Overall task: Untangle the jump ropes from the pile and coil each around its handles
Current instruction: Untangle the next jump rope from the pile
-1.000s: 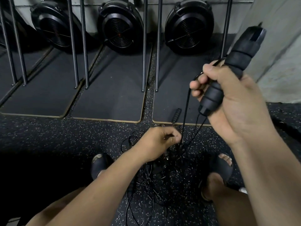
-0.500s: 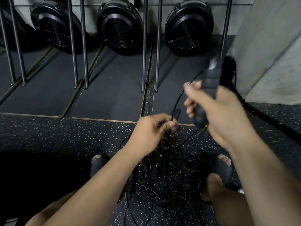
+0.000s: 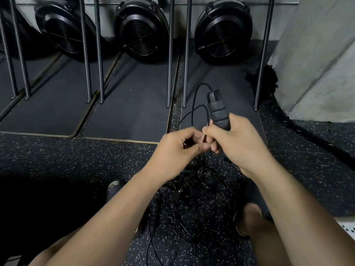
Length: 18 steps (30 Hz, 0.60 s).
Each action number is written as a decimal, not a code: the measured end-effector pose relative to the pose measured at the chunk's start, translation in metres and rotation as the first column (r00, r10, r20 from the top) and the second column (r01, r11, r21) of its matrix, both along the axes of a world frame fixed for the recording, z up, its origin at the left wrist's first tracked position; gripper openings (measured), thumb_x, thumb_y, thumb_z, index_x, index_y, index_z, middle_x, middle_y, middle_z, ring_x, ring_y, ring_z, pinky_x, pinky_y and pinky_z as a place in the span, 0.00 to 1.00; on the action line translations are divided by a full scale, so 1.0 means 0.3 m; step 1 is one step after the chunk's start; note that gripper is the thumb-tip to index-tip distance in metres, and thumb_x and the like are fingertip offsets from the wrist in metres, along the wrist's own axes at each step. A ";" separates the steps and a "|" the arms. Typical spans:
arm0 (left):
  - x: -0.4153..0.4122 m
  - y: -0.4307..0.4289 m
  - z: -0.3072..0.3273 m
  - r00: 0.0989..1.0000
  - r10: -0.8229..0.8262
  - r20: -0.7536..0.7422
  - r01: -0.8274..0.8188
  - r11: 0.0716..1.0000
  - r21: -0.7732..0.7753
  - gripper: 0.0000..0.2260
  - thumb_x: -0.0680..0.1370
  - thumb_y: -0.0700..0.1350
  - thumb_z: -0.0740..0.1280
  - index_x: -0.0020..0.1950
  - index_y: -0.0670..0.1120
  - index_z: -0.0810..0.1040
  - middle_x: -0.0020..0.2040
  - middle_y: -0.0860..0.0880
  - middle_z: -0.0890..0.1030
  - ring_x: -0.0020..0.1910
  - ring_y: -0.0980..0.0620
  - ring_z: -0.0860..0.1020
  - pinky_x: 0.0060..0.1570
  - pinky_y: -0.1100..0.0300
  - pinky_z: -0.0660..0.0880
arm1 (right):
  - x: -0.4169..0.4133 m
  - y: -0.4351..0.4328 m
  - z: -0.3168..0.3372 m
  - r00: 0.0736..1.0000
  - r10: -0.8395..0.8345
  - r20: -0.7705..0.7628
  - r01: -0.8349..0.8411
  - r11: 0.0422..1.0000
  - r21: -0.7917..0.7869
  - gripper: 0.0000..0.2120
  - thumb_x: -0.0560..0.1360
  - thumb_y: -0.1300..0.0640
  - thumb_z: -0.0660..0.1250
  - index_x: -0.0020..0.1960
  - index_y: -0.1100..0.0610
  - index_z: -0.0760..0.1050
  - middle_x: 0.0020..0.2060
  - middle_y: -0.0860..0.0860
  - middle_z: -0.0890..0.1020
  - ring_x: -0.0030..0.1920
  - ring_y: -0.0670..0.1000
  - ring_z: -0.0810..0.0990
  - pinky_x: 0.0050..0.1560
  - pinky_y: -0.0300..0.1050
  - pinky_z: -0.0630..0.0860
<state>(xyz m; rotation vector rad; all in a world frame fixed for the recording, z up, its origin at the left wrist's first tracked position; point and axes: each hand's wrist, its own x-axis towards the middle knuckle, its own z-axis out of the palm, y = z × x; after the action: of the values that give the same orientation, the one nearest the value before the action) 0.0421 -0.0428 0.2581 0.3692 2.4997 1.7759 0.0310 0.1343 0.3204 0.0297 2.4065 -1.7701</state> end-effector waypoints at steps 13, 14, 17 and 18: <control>-0.014 -0.011 -0.090 0.993 -0.033 0.111 0.077 0.904 -0.420 0.05 0.81 0.52 0.75 0.46 0.53 0.86 0.36 0.54 0.83 0.33 0.58 0.78 0.36 0.64 0.72 | -0.027 0.104 0.192 0.968 -0.234 -0.087 0.090 0.653 -0.752 0.06 0.83 0.62 0.68 0.47 0.56 0.74 0.35 0.51 0.78 0.35 0.51 0.77 0.36 0.43 0.74; -0.017 -0.010 -0.091 0.994 -0.021 0.110 0.065 0.908 -0.414 0.05 0.81 0.52 0.75 0.47 0.53 0.87 0.36 0.53 0.84 0.34 0.56 0.79 0.36 0.63 0.74 | -0.031 0.105 0.179 0.972 -0.221 -0.081 0.086 0.656 -0.750 0.03 0.83 0.60 0.69 0.51 0.58 0.75 0.37 0.52 0.80 0.36 0.50 0.78 0.37 0.43 0.75; -0.019 -0.011 -0.091 0.996 0.007 0.093 0.029 0.922 -0.386 0.04 0.80 0.51 0.75 0.48 0.54 0.87 0.37 0.54 0.84 0.37 0.55 0.82 0.39 0.61 0.77 | -0.039 0.098 0.116 0.984 -0.175 -0.029 0.113 0.744 -0.659 0.13 0.81 0.56 0.73 0.62 0.61 0.77 0.39 0.53 0.82 0.35 0.50 0.77 0.36 0.42 0.75; -0.020 -0.012 -0.086 0.998 0.018 0.065 0.007 0.926 -0.376 0.04 0.80 0.51 0.76 0.47 0.53 0.87 0.38 0.55 0.83 0.37 0.55 0.82 0.39 0.60 0.77 | -0.038 0.090 0.090 0.987 -0.158 -0.008 0.123 0.798 -0.590 0.13 0.81 0.56 0.74 0.61 0.61 0.79 0.39 0.53 0.83 0.35 0.50 0.78 0.35 0.43 0.75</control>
<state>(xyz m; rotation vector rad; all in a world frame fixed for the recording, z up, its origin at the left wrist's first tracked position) 0.0360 -0.0465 0.2324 0.2712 2.7100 1.2384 0.0195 0.1612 0.3475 0.0881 1.8111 -2.5429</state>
